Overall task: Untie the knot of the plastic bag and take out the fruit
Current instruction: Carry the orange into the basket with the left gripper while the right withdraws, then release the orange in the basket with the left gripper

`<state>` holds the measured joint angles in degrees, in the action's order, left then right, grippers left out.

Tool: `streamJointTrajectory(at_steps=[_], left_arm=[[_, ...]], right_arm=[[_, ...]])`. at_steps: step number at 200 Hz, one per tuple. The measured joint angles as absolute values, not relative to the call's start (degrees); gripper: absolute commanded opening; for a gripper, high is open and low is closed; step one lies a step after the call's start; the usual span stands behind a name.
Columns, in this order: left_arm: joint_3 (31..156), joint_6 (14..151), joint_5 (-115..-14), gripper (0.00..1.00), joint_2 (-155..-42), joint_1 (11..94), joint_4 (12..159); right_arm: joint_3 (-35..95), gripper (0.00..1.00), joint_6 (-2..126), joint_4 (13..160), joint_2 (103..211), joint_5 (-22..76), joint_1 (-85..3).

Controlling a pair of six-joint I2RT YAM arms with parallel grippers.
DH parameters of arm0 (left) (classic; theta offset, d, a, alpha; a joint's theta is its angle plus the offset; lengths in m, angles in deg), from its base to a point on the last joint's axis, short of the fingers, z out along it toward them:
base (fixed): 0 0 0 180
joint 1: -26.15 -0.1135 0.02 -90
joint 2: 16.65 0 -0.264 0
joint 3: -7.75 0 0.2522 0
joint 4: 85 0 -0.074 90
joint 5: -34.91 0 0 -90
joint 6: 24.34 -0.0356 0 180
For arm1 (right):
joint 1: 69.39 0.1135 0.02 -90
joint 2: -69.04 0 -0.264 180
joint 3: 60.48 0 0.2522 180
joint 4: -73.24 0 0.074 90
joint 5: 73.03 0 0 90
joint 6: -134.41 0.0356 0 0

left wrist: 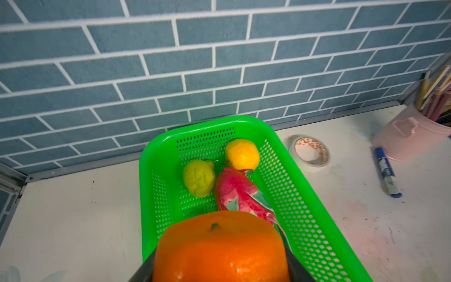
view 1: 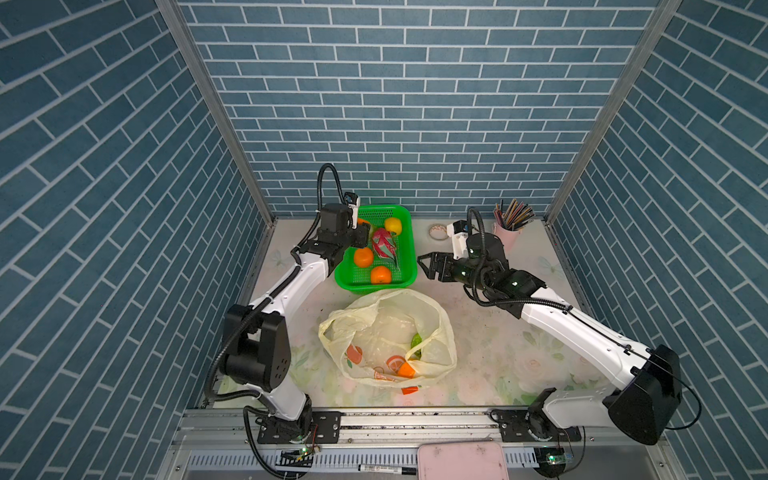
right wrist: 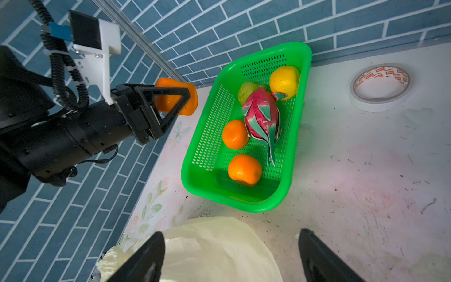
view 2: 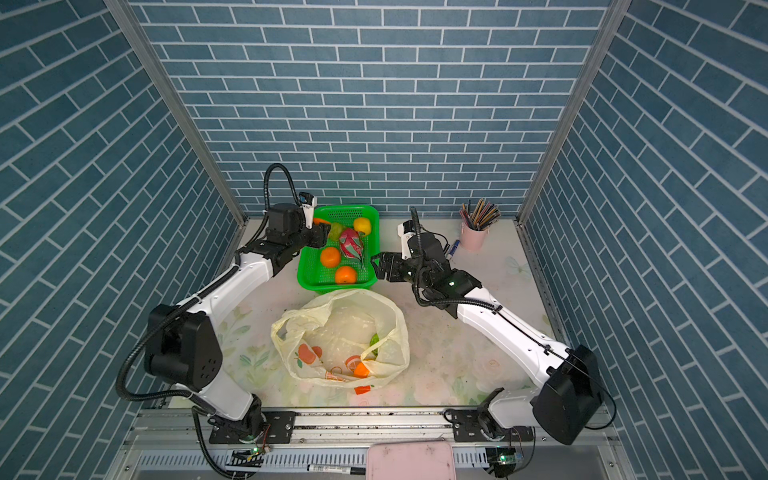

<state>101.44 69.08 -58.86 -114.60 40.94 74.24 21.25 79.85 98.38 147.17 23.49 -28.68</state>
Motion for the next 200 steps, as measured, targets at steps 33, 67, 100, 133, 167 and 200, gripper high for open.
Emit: streamJointTrajectory(at_steps=[33,67,100,133,167,200], left_arm=[[111.36,70.33,-57.20,0.51,-125.44,39.97,67.31],[120.30,70.35,-55.21,0.51,-135.41,39.82,62.41],[130.37,69.32,-52.90,0.51,-145.11,39.78,58.37],[139.86,67.92,-50.95,0.53,-153.35,39.71,54.06],[143.51,67.60,-50.86,0.64,-157.48,39.47,51.38],[144.08,67.97,-51.98,0.77,-157.83,39.41,51.11]], right_arm=[[22.75,0.86,79.81,99.67,148.63,25.39,-30.32],[22.86,0.86,79.22,100.76,148.53,26.16,-31.08],[22.12,0.86,79.02,101.37,146.78,26.25,-31.30],[20.57,0.86,79.06,101.33,144.31,26.31,-31.39],[20.09,0.86,79.08,101.20,143.96,26.81,-31.43],[19.08,0.86,79.13,101.22,142.93,27.10,-31.43]])
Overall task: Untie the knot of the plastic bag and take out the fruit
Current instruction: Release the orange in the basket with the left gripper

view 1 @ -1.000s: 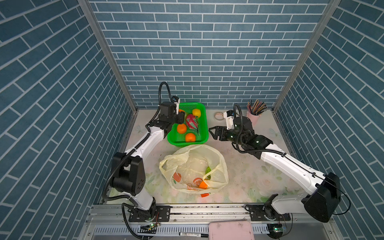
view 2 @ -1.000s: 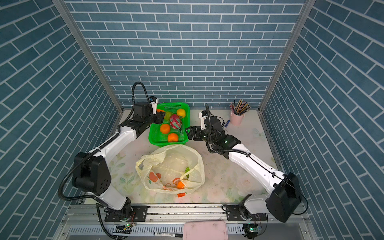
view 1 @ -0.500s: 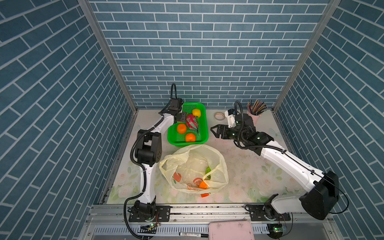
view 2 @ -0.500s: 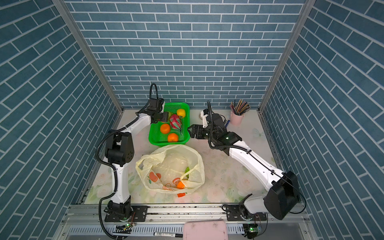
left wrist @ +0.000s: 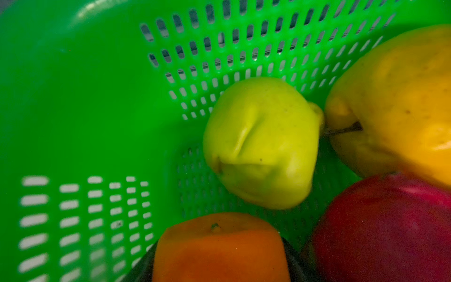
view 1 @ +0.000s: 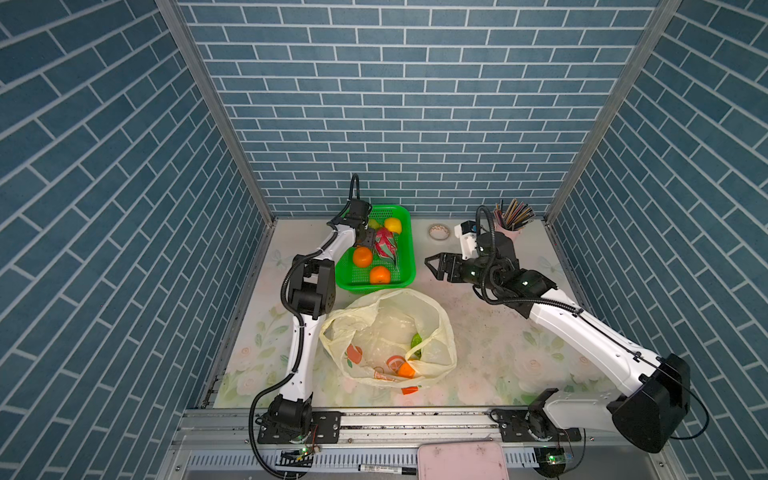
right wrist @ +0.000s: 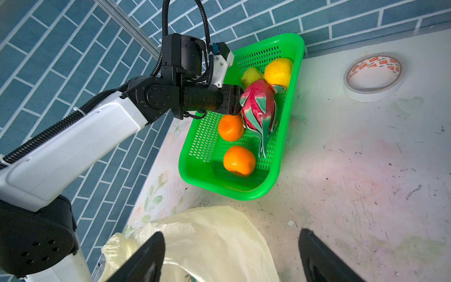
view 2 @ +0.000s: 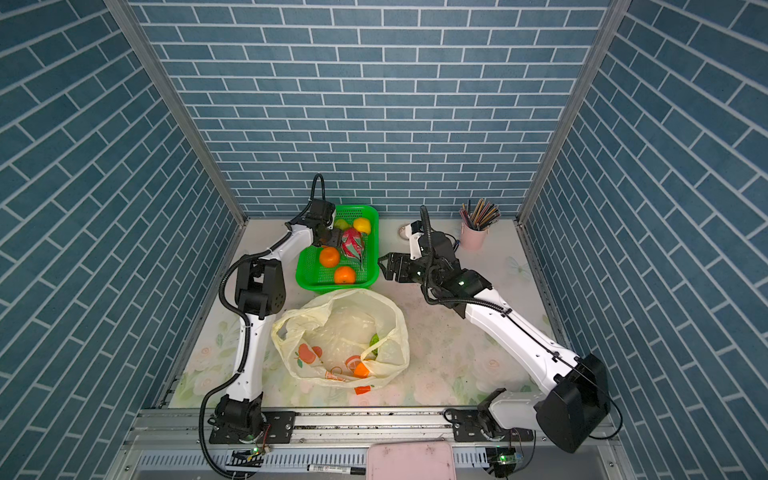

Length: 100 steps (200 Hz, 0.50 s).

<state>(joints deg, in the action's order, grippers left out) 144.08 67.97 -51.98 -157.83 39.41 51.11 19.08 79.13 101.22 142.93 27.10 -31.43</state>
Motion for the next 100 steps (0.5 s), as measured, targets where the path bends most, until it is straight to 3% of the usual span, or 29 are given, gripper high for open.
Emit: streamJointTrajectory(at_steps=[51,100], left_arm=[[140.08,68.36,-52.72,0.83,-153.61,39.41,50.89],[130.81,69.19,-52.83,0.84,-138.80,39.08,51.99]], right_arm=[[17.86,0.86,79.37,101.11,139.30,27.19,-31.43],[14.78,0.85,80.20,100.70,134.65,27.53,-31.43]])
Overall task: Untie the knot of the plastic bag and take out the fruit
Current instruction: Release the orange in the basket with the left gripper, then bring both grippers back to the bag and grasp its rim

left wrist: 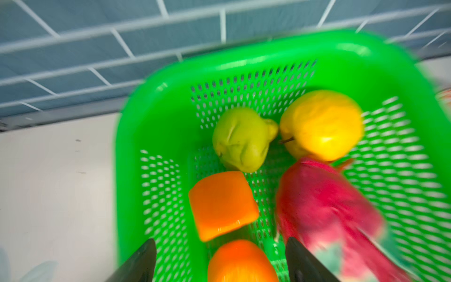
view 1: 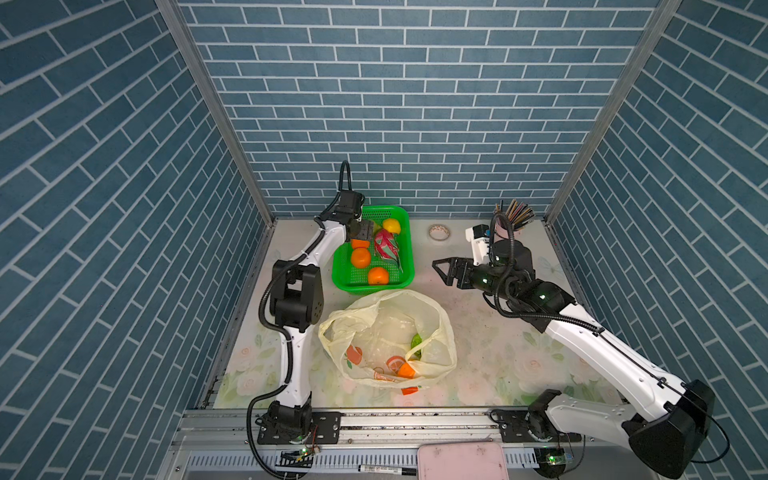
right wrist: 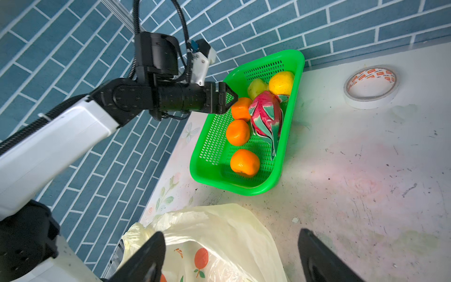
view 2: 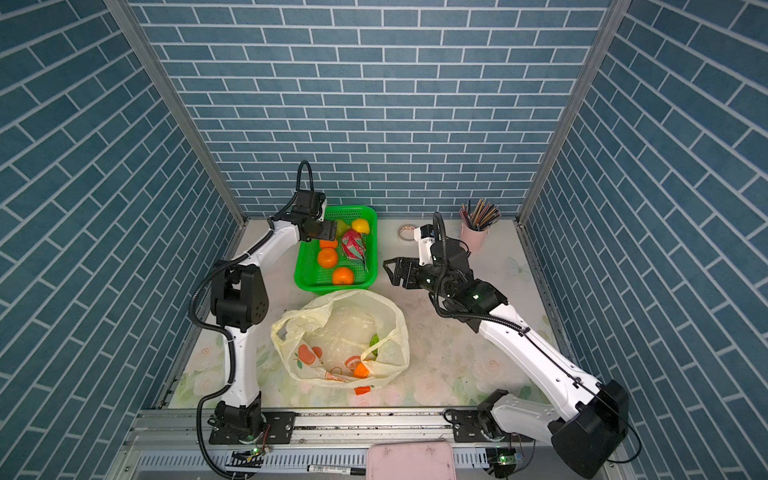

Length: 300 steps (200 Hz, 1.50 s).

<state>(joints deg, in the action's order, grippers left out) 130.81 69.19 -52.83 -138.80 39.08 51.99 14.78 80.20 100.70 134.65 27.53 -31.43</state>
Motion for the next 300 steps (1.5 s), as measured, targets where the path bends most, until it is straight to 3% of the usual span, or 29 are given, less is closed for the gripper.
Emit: streamJointTrajectory(at_steps=[93,151,212,300], left_arm=[[100.12,77.24,-61.90,0.84,-98.86,40.63,59.57],[92.67,81.93,-63.76,0.82,-77.51,53.09,60.01],[90.59,86.72,-63.28,0.73,-73.40,68.63,52.91],[70.49,94.31,-69.73,0.70,-71.83,75.99,55.09]], right_arm=[[10.54,0.81,81.62,100.76,127.00,31.23,-29.66],[8.92,0.76,81.62,102.60,127.04,31.80,-22.95],[6.06,0.68,82.04,102.86,131.76,29.48,-15.19],[-2.23,0.64,83.59,103.49,139.89,27.64,-9.86]])
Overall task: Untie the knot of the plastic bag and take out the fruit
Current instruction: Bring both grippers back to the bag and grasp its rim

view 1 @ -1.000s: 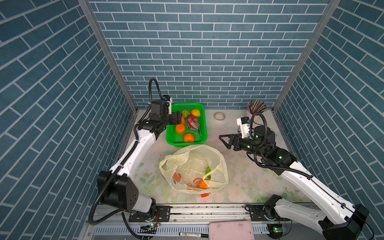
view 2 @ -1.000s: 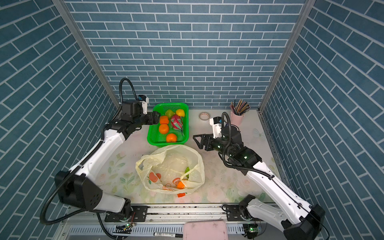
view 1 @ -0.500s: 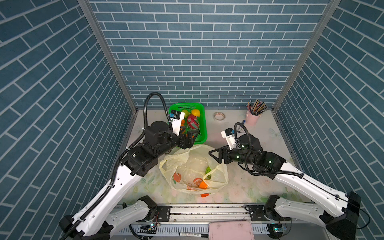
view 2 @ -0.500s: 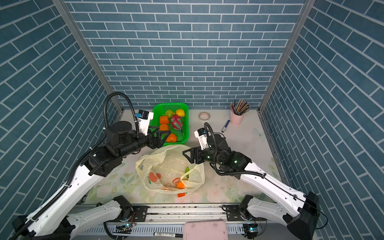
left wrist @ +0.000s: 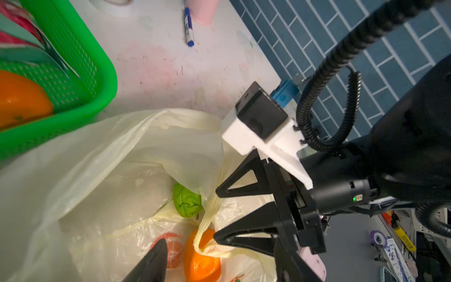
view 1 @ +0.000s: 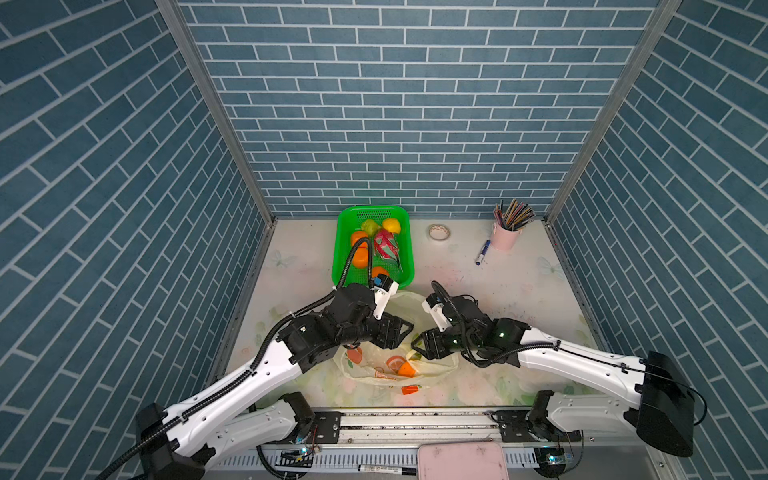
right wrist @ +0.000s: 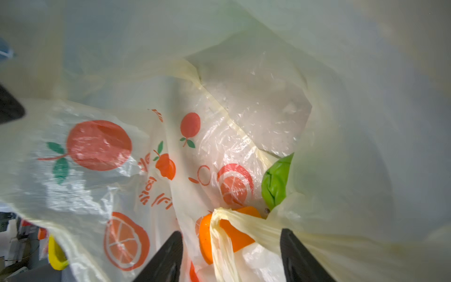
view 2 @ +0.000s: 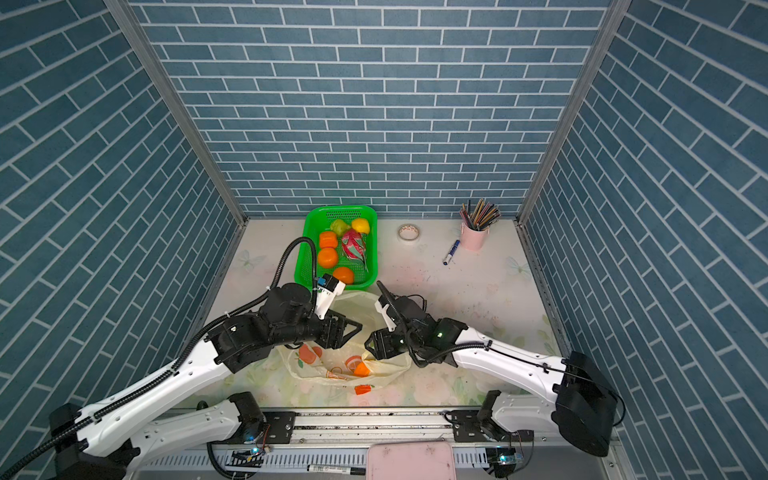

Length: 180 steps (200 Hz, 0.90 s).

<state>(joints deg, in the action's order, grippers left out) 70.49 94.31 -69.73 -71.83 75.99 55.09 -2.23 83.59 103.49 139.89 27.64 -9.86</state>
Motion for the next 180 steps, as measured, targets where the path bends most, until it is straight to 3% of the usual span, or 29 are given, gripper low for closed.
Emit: streamJointTrajectory(at_steps=[93,136,180], left_arm=[[56.58,93.50,-66.51,0.77,-73.40,84.93,68.90],[53.48,92.03,-65.35,0.79,-75.13,90.42,73.36],[50.57,91.99,-63.08,0.79,-77.36,93.74,74.92]], right_arm=[[-11.23,0.63,83.59,108.85,143.85,18.05,-7.76],[-11.95,0.69,83.81,111.17,144.85,13.37,-7.30],[-11.74,0.75,84.46,113.42,136.53,11.86,-5.55]])
